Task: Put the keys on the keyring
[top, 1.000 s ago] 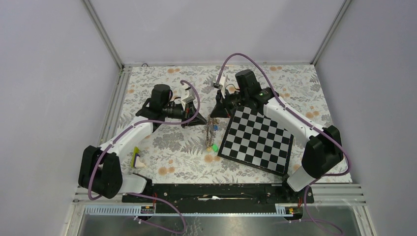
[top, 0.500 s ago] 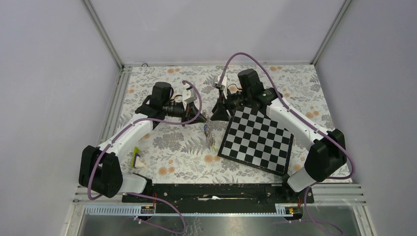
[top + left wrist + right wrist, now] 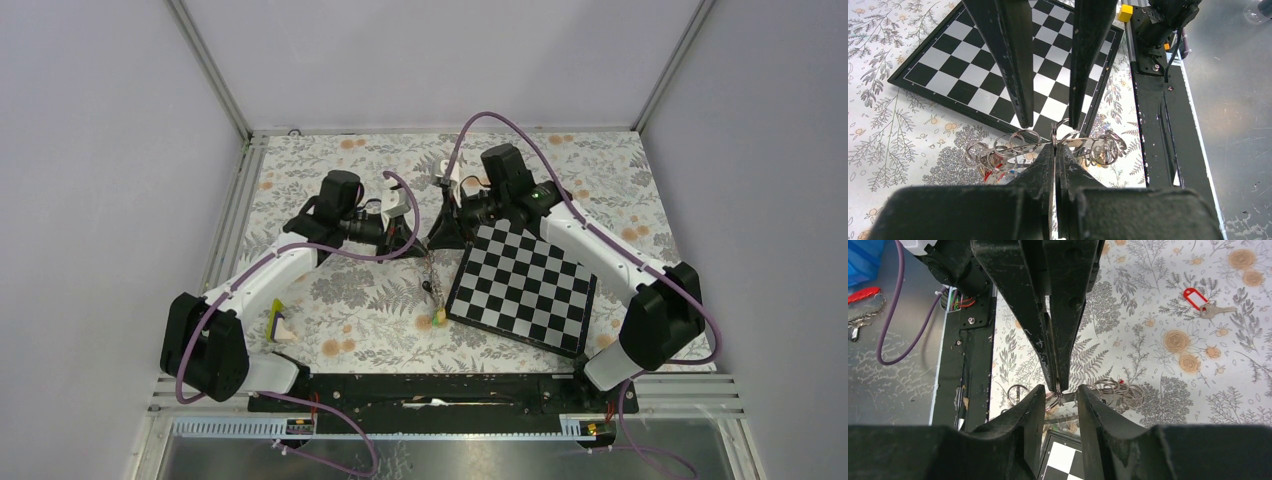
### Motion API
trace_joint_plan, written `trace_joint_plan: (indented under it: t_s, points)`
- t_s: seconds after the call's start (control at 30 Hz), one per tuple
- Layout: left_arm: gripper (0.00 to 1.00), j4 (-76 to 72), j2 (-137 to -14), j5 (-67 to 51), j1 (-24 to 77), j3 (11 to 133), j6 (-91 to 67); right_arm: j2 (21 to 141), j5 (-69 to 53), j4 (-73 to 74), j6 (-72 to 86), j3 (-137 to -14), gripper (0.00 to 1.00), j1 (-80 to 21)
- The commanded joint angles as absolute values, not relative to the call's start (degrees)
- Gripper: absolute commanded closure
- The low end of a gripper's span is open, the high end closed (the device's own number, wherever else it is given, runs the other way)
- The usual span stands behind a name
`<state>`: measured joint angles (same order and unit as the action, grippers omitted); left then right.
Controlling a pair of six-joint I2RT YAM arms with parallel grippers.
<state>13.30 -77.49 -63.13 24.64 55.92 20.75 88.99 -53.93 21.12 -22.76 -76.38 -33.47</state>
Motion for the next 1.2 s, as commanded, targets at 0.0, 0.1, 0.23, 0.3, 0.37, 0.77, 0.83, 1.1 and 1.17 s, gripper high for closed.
trace_joint_plan:
  t_s: [0.0, 0.1, 0.23, 0.3, 0.37, 0.77, 0.83, 1.1, 1.17]
  points:
    - [1.00, 10.55, -77.10, -63.76, 24.92, 59.04, 21.05, 88.42, -56.18, 20.92, -24.54, -75.21, 0.63, -34.22]
    - [1.00, 10.56, -77.05, -63.10, 25.04, 59.04, 21.00, 87.47, -55.02, 20.98, -24.33, -74.53, 0.63, -34.23]
    - [1.00, 10.56, -77.08, -62.25, 25.05, 59.29, 20.61, 85.92, -52.29, 20.89, -23.03, -73.43, 0.59, -34.23]
    - [1.00, 10.59, -77.15, -62.07, 25.04, 59.33, 20.60, 85.35, -51.35, 20.79, -22.70, -72.65, 0.59, -34.28]
    - [1.00, 10.58, -77.21, -61.88, 25.09, 59.41, 20.57, 84.97, -50.99, 20.79, -22.46, -71.84, 0.58, -34.21]
    - [1.00, 10.61, -77.60, -61.33, 25.58, 59.30, 20.83, 87.09, -50.80, 17.92, -18.46, -71.79, 0.66, -34.28]
    - [1.00, 10.60, -77.63, -61.26, 25.65, 59.41, 20.91, 87.14, -50.67, 17.94, -18.46, -71.74, 0.69, -34.28]
    - [1.00, 10.60, -78.16, -61.10, 25.83, 59.75, 20.92, 88.17, -51.42, 17.79, -17.89, -71.72, 0.75, -34.28]
    - [1.00, 10.59, -78.15, -61.01, 25.84, 59.77, 20.92, 88.62, -51.90, 17.78, -17.72, -72.01, 0.77, -34.28]
